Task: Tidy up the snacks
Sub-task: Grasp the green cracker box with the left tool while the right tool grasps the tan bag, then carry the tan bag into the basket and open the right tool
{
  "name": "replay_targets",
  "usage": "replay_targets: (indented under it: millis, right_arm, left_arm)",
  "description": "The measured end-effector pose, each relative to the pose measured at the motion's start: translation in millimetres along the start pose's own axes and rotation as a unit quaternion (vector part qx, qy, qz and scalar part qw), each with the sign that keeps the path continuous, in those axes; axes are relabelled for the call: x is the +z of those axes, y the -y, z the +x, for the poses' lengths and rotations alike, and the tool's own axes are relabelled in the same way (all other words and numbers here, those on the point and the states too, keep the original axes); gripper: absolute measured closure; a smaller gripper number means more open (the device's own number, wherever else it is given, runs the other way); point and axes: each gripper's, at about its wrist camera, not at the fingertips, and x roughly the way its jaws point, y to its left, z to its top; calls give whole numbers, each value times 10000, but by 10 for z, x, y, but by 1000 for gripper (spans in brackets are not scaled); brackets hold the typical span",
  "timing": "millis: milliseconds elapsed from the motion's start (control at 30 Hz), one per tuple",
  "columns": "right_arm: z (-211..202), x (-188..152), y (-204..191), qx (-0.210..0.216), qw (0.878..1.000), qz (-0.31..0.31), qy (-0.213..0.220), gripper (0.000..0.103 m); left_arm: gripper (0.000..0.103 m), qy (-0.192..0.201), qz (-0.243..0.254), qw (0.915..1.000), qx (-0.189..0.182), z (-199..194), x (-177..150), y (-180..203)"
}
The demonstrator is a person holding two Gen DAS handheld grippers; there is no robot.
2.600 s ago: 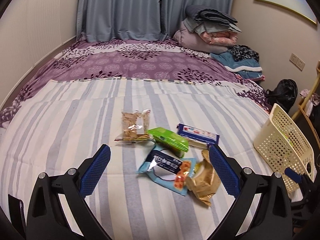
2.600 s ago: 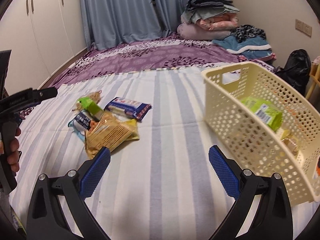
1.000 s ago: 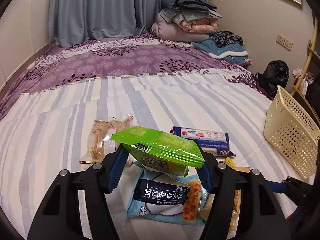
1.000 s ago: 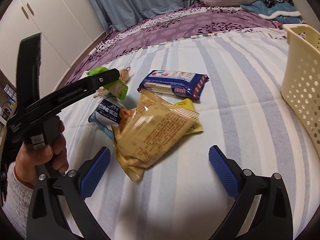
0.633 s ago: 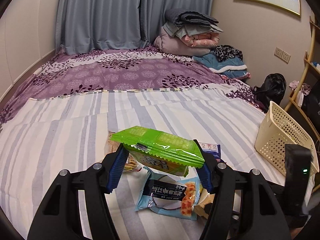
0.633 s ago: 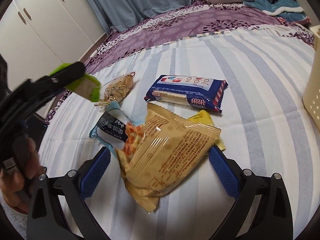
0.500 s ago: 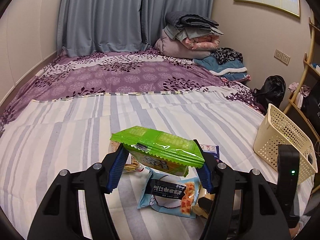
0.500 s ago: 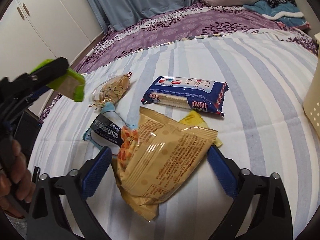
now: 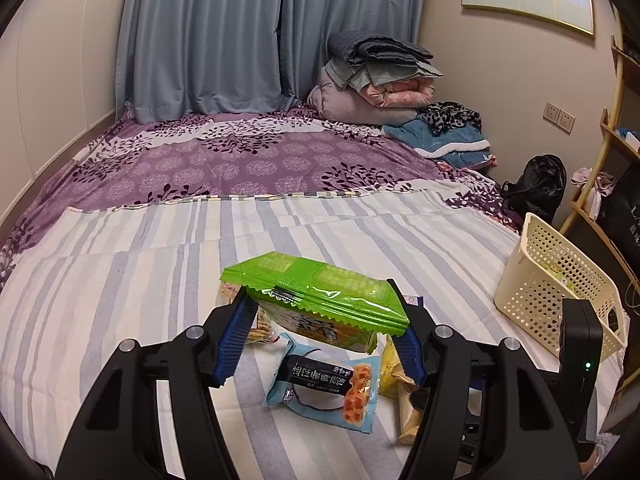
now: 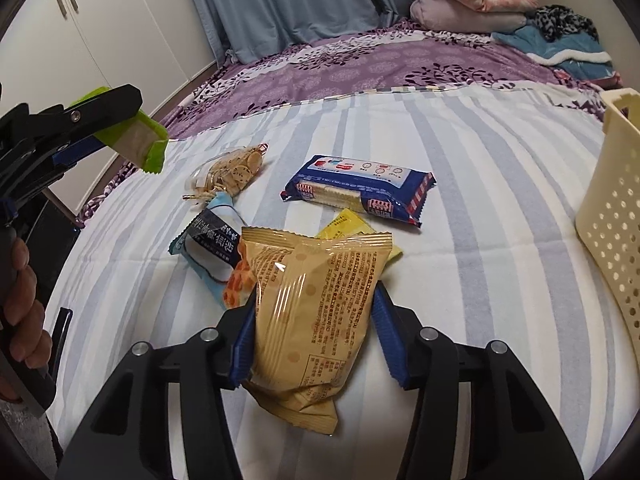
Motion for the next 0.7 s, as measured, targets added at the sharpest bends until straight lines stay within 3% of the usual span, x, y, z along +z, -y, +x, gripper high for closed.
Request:
replay_targets:
  millis: [467, 700]
  right_arm:
    - [-729, 52, 258, 9, 9963, 318, 798, 52]
    - [-1212, 102, 530, -257, 9878, 557, 1432, 52]
  left_arm:
    - [38, 192, 289, 9994, -86, -282, 95, 382]
    - [38, 267, 491, 9983, -160, -391, 138, 603]
